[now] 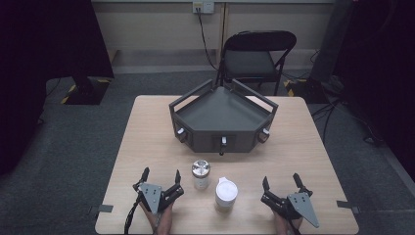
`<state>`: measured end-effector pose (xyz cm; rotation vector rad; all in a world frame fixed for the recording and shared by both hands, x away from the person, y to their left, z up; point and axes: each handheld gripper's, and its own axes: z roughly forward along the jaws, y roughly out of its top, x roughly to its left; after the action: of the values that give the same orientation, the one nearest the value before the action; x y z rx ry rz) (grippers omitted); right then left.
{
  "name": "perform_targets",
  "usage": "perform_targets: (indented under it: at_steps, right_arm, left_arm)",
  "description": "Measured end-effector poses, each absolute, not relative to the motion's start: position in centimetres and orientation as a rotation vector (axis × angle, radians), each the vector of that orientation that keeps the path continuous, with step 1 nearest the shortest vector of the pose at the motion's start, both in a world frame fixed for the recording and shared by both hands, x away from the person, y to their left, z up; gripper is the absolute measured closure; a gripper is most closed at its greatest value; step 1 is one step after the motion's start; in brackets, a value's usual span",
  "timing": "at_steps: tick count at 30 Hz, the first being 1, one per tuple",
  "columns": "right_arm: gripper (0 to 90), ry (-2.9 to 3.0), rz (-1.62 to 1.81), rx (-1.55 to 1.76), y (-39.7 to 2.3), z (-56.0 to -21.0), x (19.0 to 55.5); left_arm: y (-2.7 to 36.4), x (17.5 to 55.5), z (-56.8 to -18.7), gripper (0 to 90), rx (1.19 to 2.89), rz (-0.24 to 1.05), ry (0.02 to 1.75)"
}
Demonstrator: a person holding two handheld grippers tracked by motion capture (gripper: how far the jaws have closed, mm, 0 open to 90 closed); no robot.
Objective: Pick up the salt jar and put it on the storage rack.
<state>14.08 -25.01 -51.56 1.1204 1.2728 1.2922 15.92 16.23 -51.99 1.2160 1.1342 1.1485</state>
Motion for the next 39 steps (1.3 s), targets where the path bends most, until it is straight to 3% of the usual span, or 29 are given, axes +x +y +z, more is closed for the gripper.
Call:
perform_targets:
  at_steps: [29,39]
  right_arm:
    - [0.0,1.270,1.291,1.123,-24.9,-51.6,14.1]
    - [0.0,1.270,1.291,1.123,-25.0,-51.6,14.1]
  left_arm:
    - [16.0,15.9,-52.0,0.1,1.214,1.157,1.141]
    - [16.5,15.6,-50.7,0.0,1.218,1.075,1.110]
